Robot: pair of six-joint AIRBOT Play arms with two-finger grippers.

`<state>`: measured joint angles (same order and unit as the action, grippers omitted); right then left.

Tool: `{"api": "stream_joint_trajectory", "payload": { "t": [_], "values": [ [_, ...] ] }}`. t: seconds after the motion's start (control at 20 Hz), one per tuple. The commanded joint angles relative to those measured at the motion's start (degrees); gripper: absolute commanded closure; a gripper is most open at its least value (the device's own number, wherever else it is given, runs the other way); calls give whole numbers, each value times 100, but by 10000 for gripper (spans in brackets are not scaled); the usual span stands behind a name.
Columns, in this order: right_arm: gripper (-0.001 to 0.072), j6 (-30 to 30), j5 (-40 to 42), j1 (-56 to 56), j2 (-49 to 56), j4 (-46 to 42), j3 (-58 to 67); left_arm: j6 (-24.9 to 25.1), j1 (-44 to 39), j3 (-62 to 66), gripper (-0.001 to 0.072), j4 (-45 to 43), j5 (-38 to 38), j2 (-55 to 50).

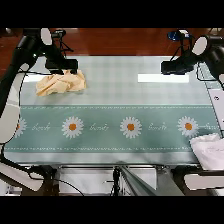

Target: Fold the shirts.

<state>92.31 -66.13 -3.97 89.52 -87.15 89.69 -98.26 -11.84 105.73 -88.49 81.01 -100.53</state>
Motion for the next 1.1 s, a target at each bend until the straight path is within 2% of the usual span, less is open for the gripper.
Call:
{"api": "stream_joint_trajectory", "payload": {
  "t": [0.0, 0.65, 0.8, 0.95, 1.05],
  "values": [
    [263, 0, 22, 4, 2, 2, 4, 0, 7, 2, -11, 0, -2, -2],
    [263, 0, 59, 4, 2, 2, 4, 0, 2, 2, -11, 2, -33, -4],
    [263, -33, 20, 4, 2, 2, 4, 2, 50, 4, -13, -109, -704, -2],
    [263, -109, -42, 4, 2, 2, 4, 2, 280, 15, -13, -671, -1163, -15],
    [263, -133, -94, 4, 2, 2, 4, 313, 542, 15, -13, -660, -1427, -118]
  ]
}}
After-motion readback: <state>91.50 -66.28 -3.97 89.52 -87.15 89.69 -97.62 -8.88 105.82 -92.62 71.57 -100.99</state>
